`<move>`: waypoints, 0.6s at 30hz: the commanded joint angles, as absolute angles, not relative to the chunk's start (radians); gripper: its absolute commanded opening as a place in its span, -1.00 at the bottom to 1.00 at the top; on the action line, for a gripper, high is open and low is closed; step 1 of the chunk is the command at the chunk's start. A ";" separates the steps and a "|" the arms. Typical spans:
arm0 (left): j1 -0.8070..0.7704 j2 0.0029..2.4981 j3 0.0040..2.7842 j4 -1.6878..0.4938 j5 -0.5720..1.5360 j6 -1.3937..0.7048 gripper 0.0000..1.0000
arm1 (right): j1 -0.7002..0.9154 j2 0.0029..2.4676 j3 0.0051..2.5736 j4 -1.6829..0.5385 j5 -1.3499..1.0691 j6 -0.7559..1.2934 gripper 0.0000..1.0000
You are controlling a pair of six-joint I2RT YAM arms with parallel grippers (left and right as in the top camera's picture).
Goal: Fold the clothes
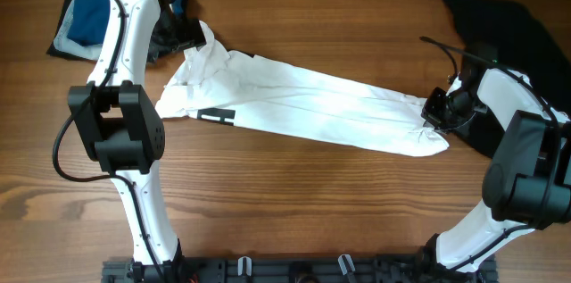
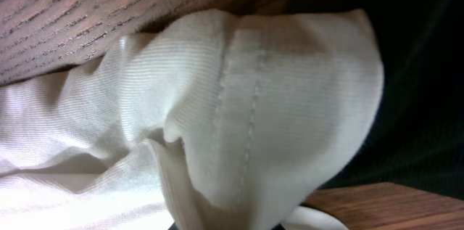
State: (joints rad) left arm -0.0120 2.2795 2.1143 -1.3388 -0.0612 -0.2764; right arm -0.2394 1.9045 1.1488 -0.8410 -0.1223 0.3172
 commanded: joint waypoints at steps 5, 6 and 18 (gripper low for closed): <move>-0.011 2.254 2.134 -1.347 -0.050 -0.297 0.99 | -0.245 1.863 1.216 -0.889 -0.113 0.340 -0.91; -0.011 2.254 2.134 -1.347 -0.050 -0.297 1.00 | -0.247 1.841 1.229 -0.899 -0.113 0.340 -0.91; -0.011 2.254 2.134 -1.351 -0.049 -0.297 1.00 | -0.250 1.627 1.291 -0.936 -0.207 0.234 -0.91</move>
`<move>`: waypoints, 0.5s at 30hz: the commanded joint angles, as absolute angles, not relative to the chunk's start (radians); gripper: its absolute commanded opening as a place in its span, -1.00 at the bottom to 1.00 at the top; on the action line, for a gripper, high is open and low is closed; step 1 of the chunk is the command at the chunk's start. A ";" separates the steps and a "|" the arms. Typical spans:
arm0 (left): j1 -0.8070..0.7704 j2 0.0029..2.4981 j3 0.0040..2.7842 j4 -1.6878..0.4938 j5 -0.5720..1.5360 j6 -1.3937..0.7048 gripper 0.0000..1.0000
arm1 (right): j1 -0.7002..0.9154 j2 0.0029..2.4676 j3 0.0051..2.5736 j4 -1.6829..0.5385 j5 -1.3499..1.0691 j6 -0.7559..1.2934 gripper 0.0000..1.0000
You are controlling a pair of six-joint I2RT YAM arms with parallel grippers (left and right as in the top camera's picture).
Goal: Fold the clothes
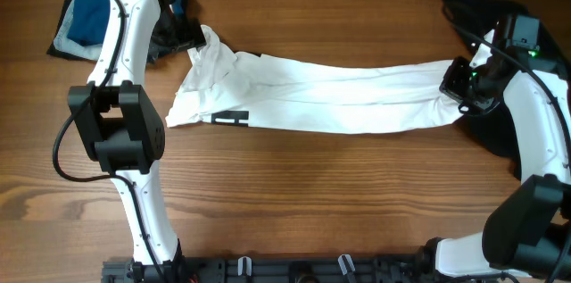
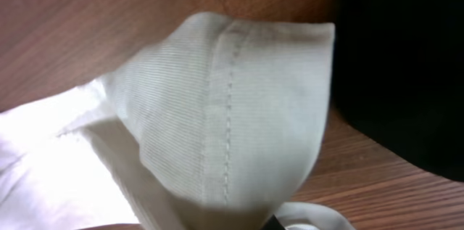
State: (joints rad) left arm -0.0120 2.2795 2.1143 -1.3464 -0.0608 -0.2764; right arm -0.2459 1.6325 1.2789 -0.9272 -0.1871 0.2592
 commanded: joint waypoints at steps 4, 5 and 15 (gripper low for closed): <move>-0.011 2.254 2.134 -1.353 -0.049 -0.297 1.00 | -0.240 1.627 1.291 -0.936 -0.236 0.205 -0.91; -0.011 2.254 2.134 -1.354 -0.049 -0.297 1.00 | -0.229 1.627 1.291 -0.934 -0.255 0.187 -0.91; -0.011 2.254 2.134 -1.354 -0.049 -0.297 1.00 | 0.019 1.637 1.288 -0.866 -0.231 0.239 -0.92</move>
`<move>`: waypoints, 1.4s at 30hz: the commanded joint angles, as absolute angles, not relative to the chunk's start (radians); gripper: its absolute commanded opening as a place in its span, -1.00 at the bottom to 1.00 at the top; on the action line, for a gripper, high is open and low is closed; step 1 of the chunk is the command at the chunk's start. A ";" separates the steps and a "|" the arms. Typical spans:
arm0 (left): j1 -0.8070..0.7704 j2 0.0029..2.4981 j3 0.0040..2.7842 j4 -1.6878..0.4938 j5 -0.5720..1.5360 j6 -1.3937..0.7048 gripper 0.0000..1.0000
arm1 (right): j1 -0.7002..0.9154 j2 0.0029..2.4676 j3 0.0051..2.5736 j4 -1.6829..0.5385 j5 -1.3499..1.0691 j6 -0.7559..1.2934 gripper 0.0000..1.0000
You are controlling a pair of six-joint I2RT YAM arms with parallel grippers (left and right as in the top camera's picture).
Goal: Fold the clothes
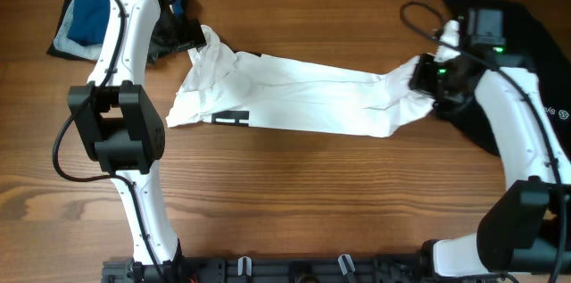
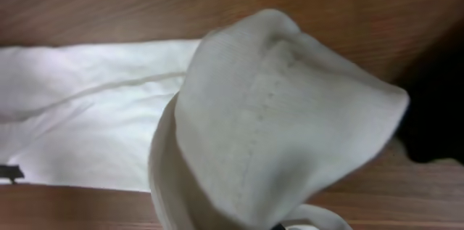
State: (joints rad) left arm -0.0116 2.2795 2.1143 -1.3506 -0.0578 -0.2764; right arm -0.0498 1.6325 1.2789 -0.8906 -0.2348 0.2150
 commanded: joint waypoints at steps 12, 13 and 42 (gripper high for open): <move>-0.011 2.254 2.134 -1.353 -0.049 -0.297 1.00 | 0.249 1.823 1.288 -0.659 -0.300 0.321 -0.91; -0.011 2.254 2.134 -1.354 -0.049 -0.297 1.00 | 0.258 1.829 1.288 -0.640 -0.303 0.338 -0.91; -0.011 2.256 2.132 -1.330 0.007 -0.214 1.00 | 0.284 1.864 1.374 -0.675 -0.410 0.271 0.58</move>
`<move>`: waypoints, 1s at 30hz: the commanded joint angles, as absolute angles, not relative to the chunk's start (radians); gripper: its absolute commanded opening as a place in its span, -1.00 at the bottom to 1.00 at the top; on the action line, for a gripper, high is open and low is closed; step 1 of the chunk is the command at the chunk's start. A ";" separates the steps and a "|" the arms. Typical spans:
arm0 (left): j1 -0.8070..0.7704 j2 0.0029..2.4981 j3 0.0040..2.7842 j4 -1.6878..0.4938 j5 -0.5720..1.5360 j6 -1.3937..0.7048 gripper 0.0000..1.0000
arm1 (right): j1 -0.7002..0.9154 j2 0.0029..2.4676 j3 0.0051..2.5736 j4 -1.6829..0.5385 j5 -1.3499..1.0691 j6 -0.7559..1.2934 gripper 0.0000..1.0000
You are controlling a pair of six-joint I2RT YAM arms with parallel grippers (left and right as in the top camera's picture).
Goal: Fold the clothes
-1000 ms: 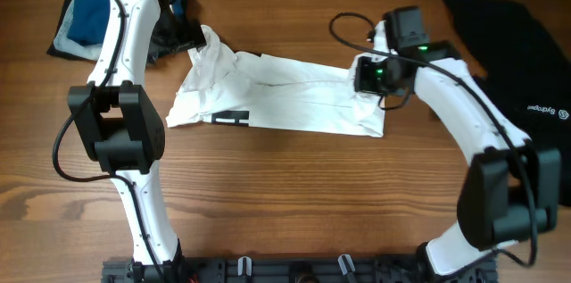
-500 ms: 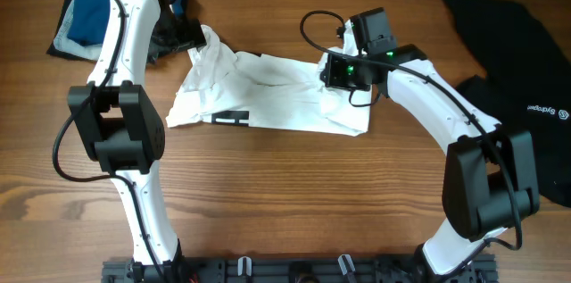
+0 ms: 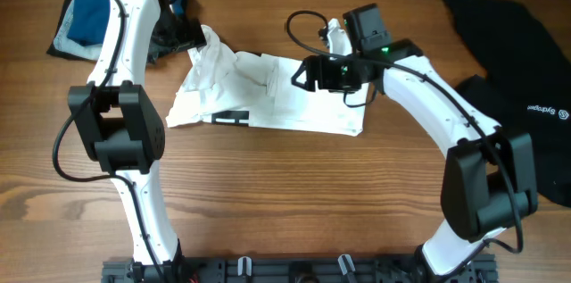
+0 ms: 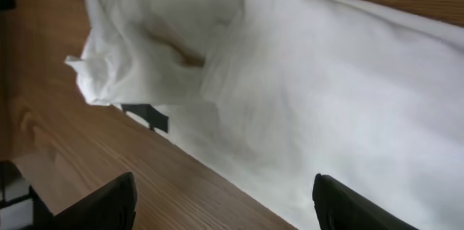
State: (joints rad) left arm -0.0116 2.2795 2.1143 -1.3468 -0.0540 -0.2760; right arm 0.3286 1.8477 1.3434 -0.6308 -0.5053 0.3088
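The white garment (image 3: 285,95) lies doubled over at the table's middle left, its right half folded back onto the left half. A black label (image 3: 230,119) shows at its front edge. My right gripper (image 3: 306,74) hovers open over the fold, and in the right wrist view the white garment (image 4: 326,77) lies below its wide-apart fingers (image 4: 109,204), which hold nothing. My left gripper (image 3: 190,35) sits at the garment's bunched far-left corner and looks shut on the cloth.
A black garment (image 3: 508,42) is spread at the far right. A pile of blue and dark clothes (image 3: 89,11) sits at the far left corner. The wooden table (image 3: 268,194) shows bare along the front.
My right gripper has gone from the garment's right end, shut on the cloth, to over its left half and is now open. The right end lies folded onto the left part.
The white garment lay stretched across the table, my right gripper shut on its right end by the black garment. Then that end was raised and further left each time. Now it is let go, folded over the left half. My left gripper kept its corner throughout.
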 commanded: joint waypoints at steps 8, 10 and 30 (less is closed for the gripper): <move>-0.009 2.299 2.041 -1.308 0.299 0.324 1.00 | 0.056 1.811 1.382 -0.854 -0.403 0.130 0.76; -0.004 2.307 2.004 -1.307 0.299 0.385 1.00 | 0.025 1.808 1.382 -0.874 -0.395 0.125 0.77; 0.012 2.431 1.928 -1.233 0.315 0.407 -0.92 | 0.006 1.808 1.382 -0.891 -0.367 0.154 0.48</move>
